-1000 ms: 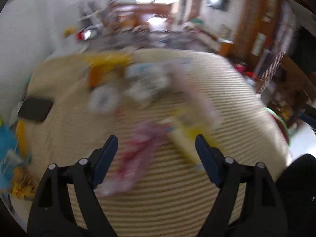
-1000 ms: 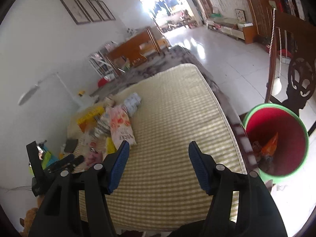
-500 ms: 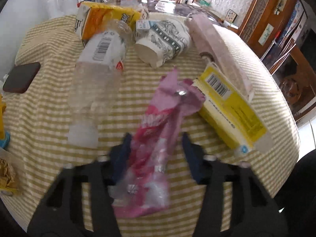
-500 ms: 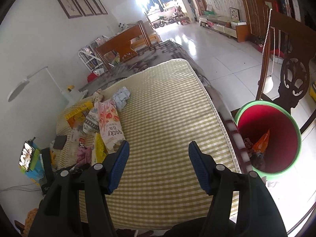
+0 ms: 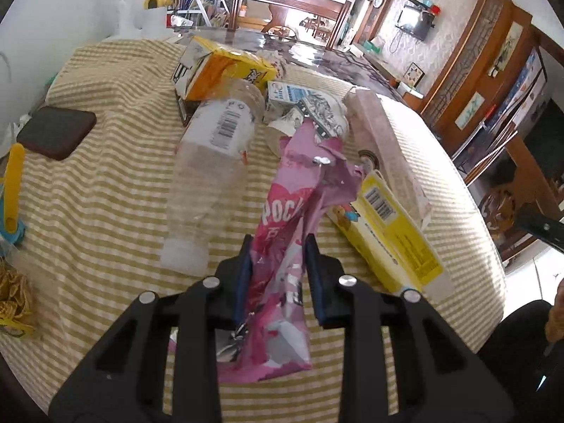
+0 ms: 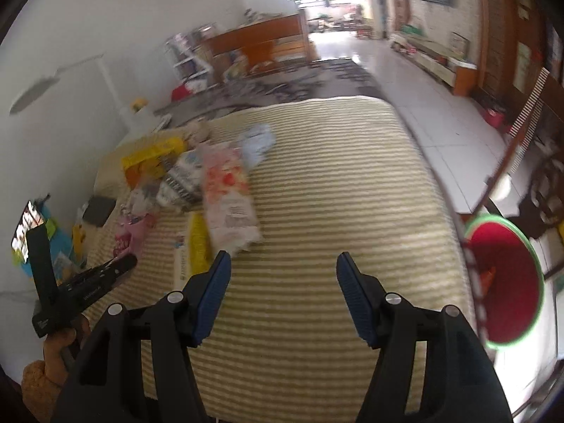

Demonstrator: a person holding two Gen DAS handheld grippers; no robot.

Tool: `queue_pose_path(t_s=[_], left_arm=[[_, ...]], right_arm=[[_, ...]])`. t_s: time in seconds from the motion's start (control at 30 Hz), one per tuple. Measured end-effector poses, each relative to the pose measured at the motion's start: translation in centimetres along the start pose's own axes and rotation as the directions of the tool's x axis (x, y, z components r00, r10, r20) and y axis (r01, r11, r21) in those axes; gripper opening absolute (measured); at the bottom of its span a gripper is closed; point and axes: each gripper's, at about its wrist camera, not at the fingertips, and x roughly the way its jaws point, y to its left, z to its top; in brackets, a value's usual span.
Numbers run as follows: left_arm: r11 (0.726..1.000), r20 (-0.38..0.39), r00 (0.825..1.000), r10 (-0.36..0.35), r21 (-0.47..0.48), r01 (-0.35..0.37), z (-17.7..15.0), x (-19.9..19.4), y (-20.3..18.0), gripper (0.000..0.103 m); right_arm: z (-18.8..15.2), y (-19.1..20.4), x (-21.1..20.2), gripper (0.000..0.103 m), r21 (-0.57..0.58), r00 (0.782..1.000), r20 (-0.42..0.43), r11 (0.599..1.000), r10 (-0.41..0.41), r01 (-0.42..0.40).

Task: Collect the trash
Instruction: 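Grasp a pink strawberry snack box with the right tool while the left tool holds the Pocky wrapper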

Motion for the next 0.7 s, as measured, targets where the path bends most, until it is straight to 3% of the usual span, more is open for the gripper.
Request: queue_pose_path(t_s=[0.4,0.7], left_arm=[[0.998,-0.018,0.998,-0.055,-0.026,0.055,-0.1,0.6,0.2,0.028],[0.998,-0.043,0.997,-0.068,-0.021,0.067,0.1,1.2,0.0,0.028]], right_arm=[[5.2,5.6,8.5,0.063,-0.005,0.998,-0.056,1.0,0.027,-0.027],[6.6,6.1,14.6,0.067,-0.052,0.986,-0.147,0.996,-0.08,0.073]])
